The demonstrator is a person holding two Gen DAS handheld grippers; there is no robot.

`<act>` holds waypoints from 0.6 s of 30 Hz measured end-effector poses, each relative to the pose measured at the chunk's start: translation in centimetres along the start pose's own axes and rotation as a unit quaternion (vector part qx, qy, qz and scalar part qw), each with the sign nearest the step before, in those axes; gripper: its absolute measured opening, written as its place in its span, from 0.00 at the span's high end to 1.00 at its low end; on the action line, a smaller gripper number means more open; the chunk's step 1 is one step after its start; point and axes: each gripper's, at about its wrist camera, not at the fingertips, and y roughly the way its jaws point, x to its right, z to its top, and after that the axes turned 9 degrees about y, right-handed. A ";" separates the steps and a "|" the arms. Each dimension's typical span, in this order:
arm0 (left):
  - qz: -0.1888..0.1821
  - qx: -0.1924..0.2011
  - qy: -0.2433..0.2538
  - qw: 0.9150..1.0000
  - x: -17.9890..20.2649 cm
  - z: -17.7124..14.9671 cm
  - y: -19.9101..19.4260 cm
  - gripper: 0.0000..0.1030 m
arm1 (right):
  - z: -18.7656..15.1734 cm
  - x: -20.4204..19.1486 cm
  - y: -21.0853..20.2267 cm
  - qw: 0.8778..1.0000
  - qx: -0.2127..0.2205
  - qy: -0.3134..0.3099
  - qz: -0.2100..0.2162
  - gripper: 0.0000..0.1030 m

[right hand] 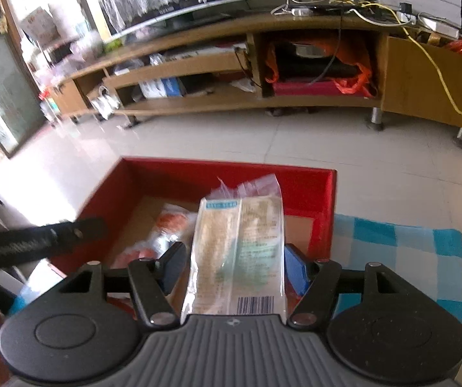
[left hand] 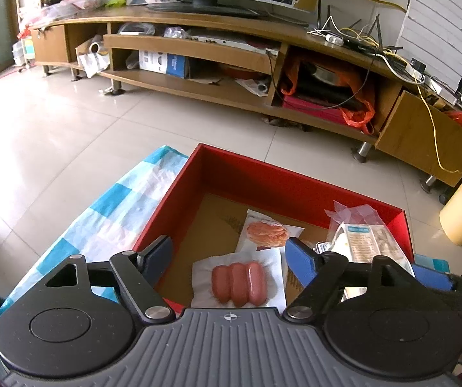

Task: Organize snacks
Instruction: 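Open left tool to drop sausages in box while right lowers cracker bag inside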

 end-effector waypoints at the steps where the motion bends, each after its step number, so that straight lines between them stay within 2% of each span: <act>1: 0.000 -0.001 -0.003 1.000 -0.1 0.0 0.0 0.20 | 0.1 0.2 -0.1 1.000 0.002 0.012 0.010 0.36; 3: -0.005 -0.006 -0.011 1.000 -0.3 0.0 0.1 0.20 | 0.3 0.6 0.0 0.999 -0.002 0.031 0.026 0.36; 8: -0.003 -0.003 -0.005 1.000 -0.3 -0.2 -0.3 0.20 | -0.1 -0.4 1.1 1.000 0.003 0.012 0.008 0.35; 13: -0.005 -0.004 -0.005 1.000 -0.6 -0.2 -0.3 0.20 | 0.2 -0.6 0.9 1.000 0.016 0.016 0.007 0.35; 18: -0.008 -0.005 -0.014 1.000 -0.9 -0.3 -0.7 0.19 | -0.2 -1.1 1.5 0.999 0.016 -0.022 -0.037 0.35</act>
